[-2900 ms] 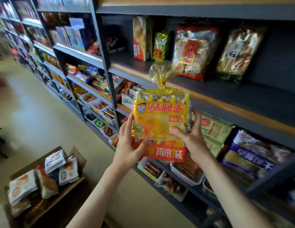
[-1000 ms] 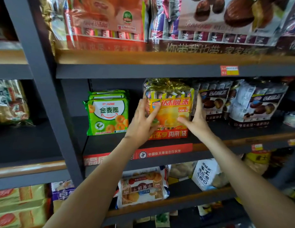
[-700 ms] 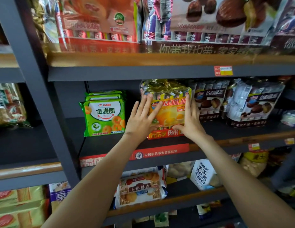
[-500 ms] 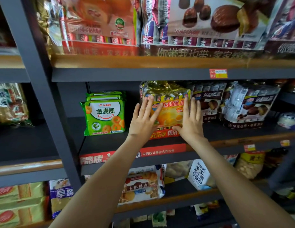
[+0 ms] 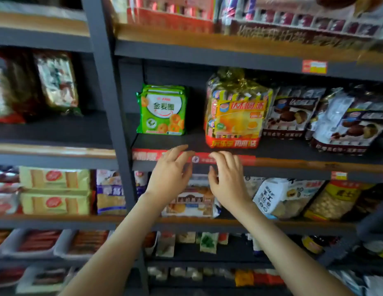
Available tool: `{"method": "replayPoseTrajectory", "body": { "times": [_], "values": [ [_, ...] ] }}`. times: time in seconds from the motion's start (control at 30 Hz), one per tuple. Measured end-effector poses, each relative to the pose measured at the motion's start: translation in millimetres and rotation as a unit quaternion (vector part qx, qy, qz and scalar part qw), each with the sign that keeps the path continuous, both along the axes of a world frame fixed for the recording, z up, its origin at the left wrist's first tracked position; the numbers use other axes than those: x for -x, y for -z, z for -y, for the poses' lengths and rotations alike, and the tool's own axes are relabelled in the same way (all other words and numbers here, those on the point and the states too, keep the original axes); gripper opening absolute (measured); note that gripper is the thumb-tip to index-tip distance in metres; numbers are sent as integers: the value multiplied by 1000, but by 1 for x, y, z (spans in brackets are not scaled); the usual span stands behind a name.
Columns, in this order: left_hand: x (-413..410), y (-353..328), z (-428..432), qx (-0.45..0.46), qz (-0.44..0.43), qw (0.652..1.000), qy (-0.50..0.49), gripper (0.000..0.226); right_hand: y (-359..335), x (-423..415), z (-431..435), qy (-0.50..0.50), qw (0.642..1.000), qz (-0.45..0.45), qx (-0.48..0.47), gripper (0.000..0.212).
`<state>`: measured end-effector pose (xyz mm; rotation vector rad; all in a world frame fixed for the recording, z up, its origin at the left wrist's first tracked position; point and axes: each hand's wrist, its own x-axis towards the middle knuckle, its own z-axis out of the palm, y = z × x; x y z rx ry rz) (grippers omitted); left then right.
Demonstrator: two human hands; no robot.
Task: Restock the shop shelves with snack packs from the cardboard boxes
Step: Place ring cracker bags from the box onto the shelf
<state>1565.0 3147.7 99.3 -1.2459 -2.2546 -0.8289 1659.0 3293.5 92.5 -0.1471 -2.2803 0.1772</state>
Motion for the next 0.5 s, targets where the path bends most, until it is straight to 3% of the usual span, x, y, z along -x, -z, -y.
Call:
{"method": "replayPoseTrajectory", "body": {
  "times": [0.1, 0.2, 0.3, 0.5],
  "values": [
    [-33, 48, 55, -34, 78, 996, -33, 30, 30, -3, 49, -86, 995, 41, 21, 25],
    [-57, 100, 117, -31, 240, 962, -128, 34, 66, 2, 109, -174, 972, 131, 83, 26],
    [-75, 147, 189, -15, 357, 903, -236, 35, 110, 12, 174, -253, 920, 255, 158, 29],
    [-118, 220, 334, -71, 495, 755, -423, 27, 171, 35, 310, -363, 827, 402, 153, 30]
  ]
}}
